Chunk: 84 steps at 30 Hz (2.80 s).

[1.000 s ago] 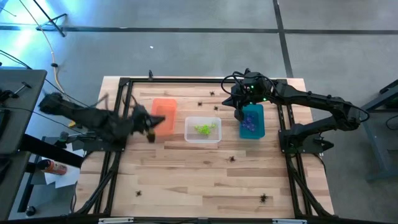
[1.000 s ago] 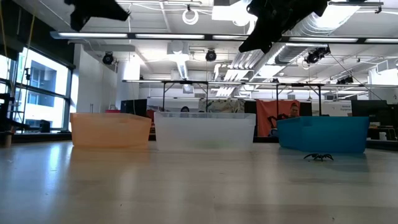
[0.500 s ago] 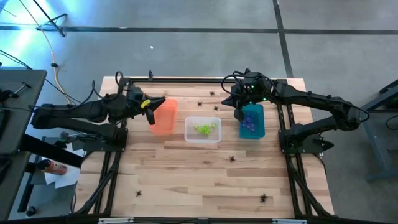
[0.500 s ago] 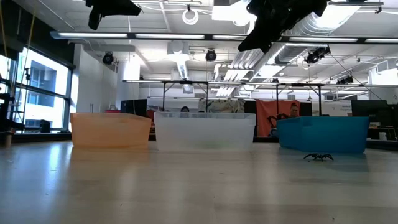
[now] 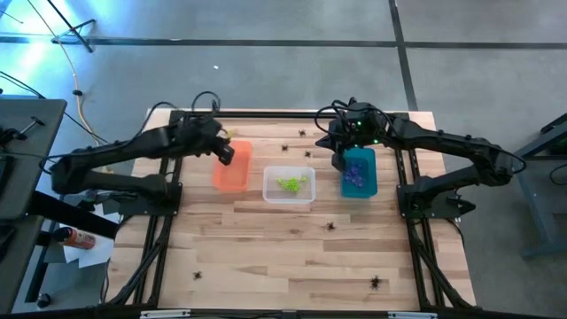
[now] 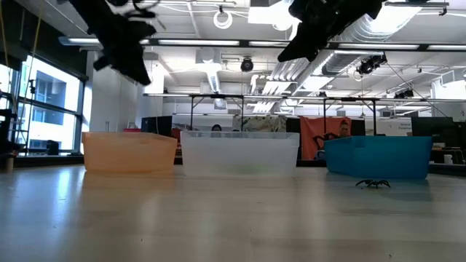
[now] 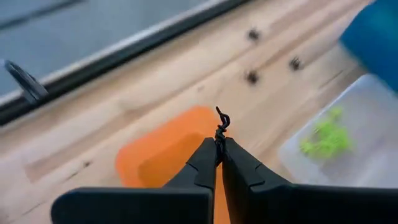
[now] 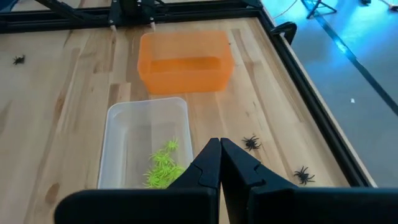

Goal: Sort Halloween decoration
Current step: Put the black spider toy into the orange bin

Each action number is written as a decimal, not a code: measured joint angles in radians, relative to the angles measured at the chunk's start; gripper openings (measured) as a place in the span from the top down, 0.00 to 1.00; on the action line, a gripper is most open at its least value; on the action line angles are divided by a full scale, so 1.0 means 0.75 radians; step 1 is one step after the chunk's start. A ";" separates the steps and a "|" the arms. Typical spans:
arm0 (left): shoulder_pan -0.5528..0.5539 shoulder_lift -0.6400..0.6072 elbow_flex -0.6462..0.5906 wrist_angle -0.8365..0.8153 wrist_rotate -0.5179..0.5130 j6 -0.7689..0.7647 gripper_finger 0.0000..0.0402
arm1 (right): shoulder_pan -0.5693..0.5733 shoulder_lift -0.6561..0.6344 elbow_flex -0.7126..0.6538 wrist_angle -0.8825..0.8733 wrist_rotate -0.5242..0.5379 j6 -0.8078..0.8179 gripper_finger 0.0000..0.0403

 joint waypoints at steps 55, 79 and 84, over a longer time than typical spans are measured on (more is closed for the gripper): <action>0.178 0.801 0.176 -0.066 0.297 0.247 0.59 | -0.006 0.105 0.000 0.074 0.034 0.073 1.00; -0.203 0.032 0.114 0.502 0.584 0.301 0.58 | 0.095 0.085 0.001 -0.084 -0.400 0.153 1.00; -0.266 -0.025 0.087 0.539 0.526 0.199 0.58 | 0.235 0.084 0.001 -0.304 -0.420 0.161 1.00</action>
